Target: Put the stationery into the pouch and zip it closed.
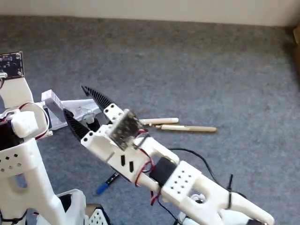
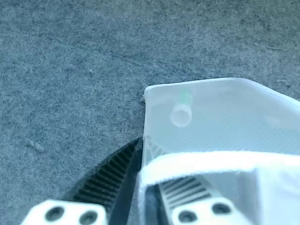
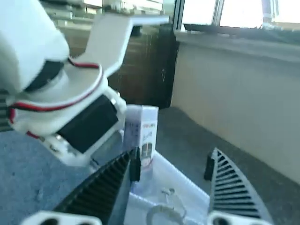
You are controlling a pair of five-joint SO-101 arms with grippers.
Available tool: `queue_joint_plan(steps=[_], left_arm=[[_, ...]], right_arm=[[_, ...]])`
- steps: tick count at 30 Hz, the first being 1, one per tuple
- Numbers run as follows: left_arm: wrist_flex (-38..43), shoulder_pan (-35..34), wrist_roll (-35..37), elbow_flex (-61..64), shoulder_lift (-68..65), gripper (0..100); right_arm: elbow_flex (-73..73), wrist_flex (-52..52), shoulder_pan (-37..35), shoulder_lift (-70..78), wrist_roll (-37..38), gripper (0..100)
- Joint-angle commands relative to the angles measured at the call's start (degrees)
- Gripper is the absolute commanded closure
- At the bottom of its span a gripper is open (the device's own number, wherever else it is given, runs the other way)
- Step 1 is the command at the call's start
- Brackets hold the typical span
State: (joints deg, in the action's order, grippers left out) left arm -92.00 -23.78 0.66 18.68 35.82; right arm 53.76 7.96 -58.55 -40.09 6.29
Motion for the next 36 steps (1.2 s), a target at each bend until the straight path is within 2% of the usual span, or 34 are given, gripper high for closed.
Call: queue_joint_plan(steps=[1,7,18,23,28,36], left_arm=[[0.53,-0.84,0.53,2.24,-1.63,99],[0.53,-0.84,0.53,2.42,-1.63,99],[0.53,-0.84,0.53,2.33,-1.63,99],[0.53,-0.84,0.53,2.33,-1.63,99],[0.53,-0.84,0.53,2.33,-1.63,99],[0.53,-0.84,0.53,2.33,-1.63,99]], right_arm=[[-1.71,0.48,-0.04,7.25,0.53,78.2],[-7.69,0.75,1.89,14.81,0.53,78.2],[-7.96,0.04,2.42,1.54,0.26,78.2],[-8.66,-10.24,5.41,-0.75,0.18,78.2],[-12.18,-13.58,10.77,-0.57,0.18,78.2],[-23.25,-31.08,16.66,-0.57,-0.35,78.2]])
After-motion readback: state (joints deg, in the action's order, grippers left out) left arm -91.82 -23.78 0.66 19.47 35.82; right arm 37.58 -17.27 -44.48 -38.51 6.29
